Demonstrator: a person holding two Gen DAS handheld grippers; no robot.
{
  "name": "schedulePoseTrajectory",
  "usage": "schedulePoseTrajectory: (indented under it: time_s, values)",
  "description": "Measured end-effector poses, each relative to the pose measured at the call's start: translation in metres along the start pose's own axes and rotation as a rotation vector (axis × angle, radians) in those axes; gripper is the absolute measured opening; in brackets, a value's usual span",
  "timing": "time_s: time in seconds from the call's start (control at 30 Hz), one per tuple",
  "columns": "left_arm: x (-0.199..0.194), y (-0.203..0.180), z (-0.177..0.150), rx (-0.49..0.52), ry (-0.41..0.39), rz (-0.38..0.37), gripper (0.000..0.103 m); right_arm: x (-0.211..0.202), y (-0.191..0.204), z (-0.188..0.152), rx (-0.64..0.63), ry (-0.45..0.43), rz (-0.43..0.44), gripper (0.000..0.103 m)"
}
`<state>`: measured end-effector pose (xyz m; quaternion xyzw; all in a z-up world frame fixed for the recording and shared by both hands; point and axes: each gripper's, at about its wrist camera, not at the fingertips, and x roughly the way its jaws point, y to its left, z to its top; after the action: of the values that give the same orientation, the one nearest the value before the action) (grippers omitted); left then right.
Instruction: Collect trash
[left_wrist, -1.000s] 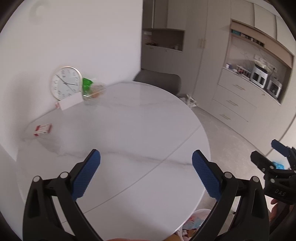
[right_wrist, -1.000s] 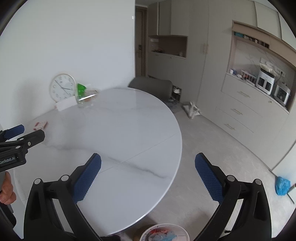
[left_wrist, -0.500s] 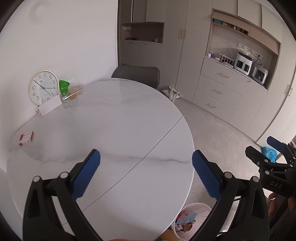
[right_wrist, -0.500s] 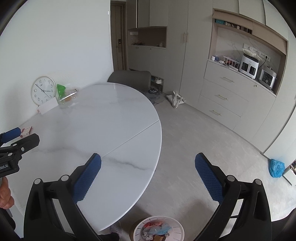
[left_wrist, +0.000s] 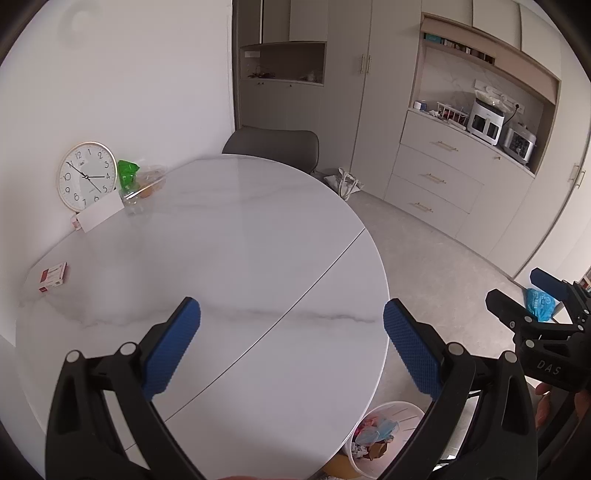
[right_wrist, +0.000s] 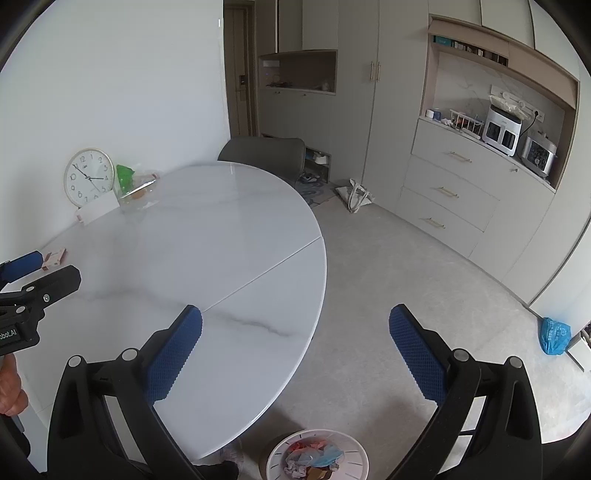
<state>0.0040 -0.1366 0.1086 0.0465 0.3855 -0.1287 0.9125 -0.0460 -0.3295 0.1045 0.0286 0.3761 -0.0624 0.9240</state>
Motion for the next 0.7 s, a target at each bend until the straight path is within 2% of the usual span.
schedulePoseTrajectory:
  time_s: [0.7]
  values:
    - [0.0033,-0.0006,0.0000,0.017,0.006,0.005,0.095,0.0044,0.0022,-0.0021,-0.003,0.016,0.001,0.101]
